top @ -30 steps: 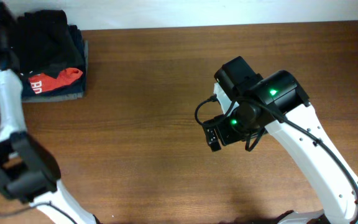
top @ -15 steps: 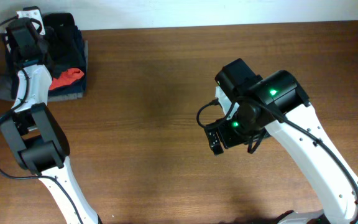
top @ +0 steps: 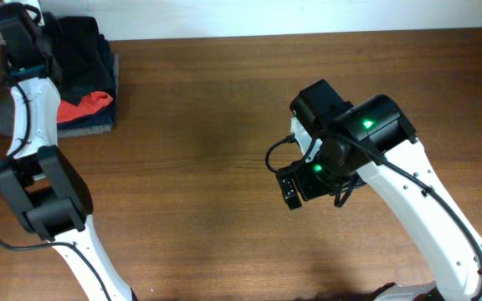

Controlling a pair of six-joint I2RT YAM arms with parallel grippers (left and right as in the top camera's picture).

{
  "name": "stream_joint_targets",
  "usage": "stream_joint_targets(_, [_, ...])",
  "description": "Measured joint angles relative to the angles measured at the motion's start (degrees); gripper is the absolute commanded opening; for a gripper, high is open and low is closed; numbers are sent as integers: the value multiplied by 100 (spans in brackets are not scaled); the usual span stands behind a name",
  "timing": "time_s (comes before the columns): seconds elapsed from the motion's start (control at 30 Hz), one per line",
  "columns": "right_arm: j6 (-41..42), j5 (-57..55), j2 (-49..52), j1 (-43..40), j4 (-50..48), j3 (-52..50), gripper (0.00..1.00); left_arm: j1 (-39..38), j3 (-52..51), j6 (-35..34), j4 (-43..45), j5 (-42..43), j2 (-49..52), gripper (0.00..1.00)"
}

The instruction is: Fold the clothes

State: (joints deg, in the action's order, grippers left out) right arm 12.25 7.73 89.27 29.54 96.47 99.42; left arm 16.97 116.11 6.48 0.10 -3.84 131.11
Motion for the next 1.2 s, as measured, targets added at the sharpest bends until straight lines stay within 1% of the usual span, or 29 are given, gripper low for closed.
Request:
stream_joint_targets(0.23, [0,0,0,0,0,0,99,173,37,15,-7,-105,107,15])
stream_joint_targets(0.3, [0,2,0,0,0,0,99,234,39,26,-13,-118,247,21])
stream_joint_targets(0.4, [2,2,0,0,9,0,99,317,42,39,-81,-225,560,24])
stream_joint_targets(0.5, [2,2,0,0,52,0,99,374,48,59,-205,-448,826,33])
stream_joint_targets(0.53, [2,2,0,0,55,0,99,404,63,52,-282,-507,846,39])
stream_joint_targets(0.6, [2,0,0,0,52,0,99,437,131,76,-393,-564,839,54])
stream_joint_targets(0.67, [0,2,-2,0,52,0,99,446,179,72,-459,-627,837,75])
stream_joint_targets(0.7, [0,2,-4,0,52,0,99,444,179,70,-483,-662,826,92])
stream_joint_targets(0.73, [0,2,-4,0,52,0,99,444,179,44,-503,-695,804,99])
stream_joint_targets(0.87, [-2,2,-9,0,52,0,99,420,149,-118,-680,-739,514,99])
stream_joint_targets(0.97, [2,2,-9,0,39,0,99,310,72,-275,-835,-721,92,99])
stream_joint_targets(1.1, [-2,-90,-9,0,-105,0,99,72,52,-417,-1274,-474,-844,99])
stream_joint_targets(1.2, [-2,-177,-11,0,-190,-2,99,-149,52,-463,-1821,-81,-1845,99])
